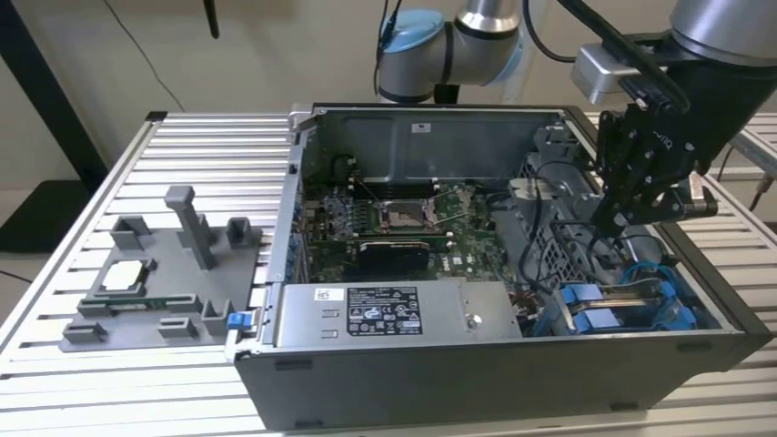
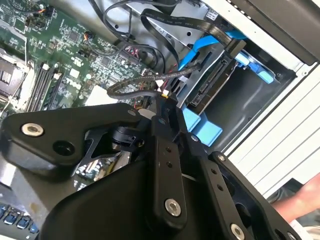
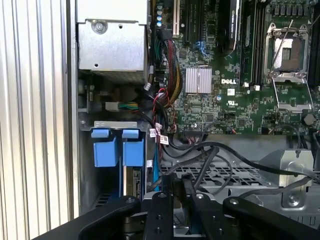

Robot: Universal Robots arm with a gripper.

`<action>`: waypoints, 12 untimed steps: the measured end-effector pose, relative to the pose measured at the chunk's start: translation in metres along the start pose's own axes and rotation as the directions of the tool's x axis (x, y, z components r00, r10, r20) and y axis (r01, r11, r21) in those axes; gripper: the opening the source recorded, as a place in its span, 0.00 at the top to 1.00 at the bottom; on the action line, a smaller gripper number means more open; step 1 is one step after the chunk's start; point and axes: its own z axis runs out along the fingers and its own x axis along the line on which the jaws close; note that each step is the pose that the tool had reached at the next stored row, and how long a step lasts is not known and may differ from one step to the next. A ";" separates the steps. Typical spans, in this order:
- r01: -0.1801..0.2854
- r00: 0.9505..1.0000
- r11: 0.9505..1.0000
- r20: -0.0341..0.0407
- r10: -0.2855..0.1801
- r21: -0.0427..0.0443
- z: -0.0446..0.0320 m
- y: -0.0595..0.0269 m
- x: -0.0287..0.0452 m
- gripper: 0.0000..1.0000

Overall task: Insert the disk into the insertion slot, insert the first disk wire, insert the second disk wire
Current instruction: 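Insert the first disk wire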

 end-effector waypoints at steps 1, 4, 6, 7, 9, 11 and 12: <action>0.000 1.000 1.000 0.000 0.000 0.000 0.0000 0.0000 0.0000 1.00; 0.000 1.000 1.000 0.000 0.000 0.000 0.0001 -0.0012 0.0000 1.00; 0.000 1.000 1.000 0.000 0.000 0.000 0.0003 -0.0026 0.0000 1.00; 0.000 1.000 1.000 0.000 0.000 0.000 0.0004 -0.0036 0.0001 1.00; 0.000 1.000 1.000 0.000 0.000 -0.001 0.0005 -0.0064 0.0000 1.00; 0.000 1.000 1.000 0.000 0.000 -0.003 0.0008 -0.0094 0.0001 1.00; 0.000 1.000 1.000 0.000 0.000 -0.004 0.0009 -0.0110 0.0001 1.00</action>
